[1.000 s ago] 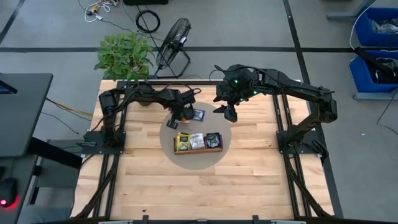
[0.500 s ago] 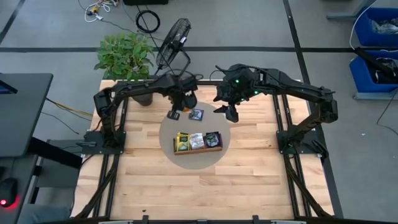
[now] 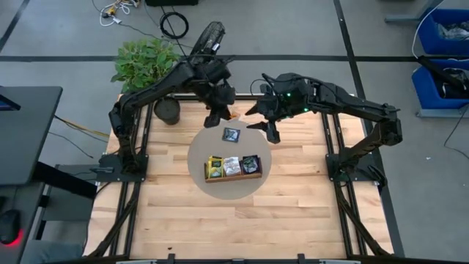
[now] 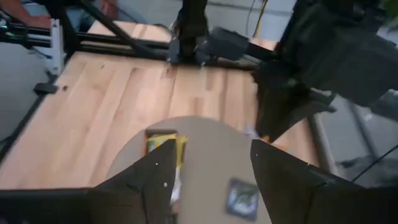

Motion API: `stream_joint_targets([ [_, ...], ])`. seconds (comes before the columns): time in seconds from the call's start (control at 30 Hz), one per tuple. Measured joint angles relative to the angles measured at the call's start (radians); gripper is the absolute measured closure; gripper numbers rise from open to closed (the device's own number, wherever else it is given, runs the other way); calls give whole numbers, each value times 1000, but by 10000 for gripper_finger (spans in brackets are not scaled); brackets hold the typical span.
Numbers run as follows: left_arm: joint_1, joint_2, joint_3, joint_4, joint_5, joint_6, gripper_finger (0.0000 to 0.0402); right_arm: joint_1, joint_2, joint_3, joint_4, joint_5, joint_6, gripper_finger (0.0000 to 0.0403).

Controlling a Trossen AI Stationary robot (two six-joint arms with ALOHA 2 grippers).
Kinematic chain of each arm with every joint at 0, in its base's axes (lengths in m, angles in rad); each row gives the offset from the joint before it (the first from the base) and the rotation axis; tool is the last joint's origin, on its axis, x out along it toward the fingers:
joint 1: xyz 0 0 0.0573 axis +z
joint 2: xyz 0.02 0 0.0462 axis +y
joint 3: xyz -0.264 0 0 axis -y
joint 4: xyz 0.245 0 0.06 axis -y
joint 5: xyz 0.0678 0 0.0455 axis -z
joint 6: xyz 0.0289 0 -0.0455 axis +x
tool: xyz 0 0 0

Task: Pick & Place Tea
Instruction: Put the orange tea bag into the middle section of the wooden organizer

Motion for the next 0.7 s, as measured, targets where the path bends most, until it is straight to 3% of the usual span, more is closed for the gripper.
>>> stream_joint_targets([
  [0.17, -8, 0, 73, -12, 98, -51, 383, 0, -6, 0, 68, 19, -106, 190],
  [0.7, -87, 0, 102, -20, 103, -75, 377, -4, -5, 0, 88, -45, -138, 190],
])
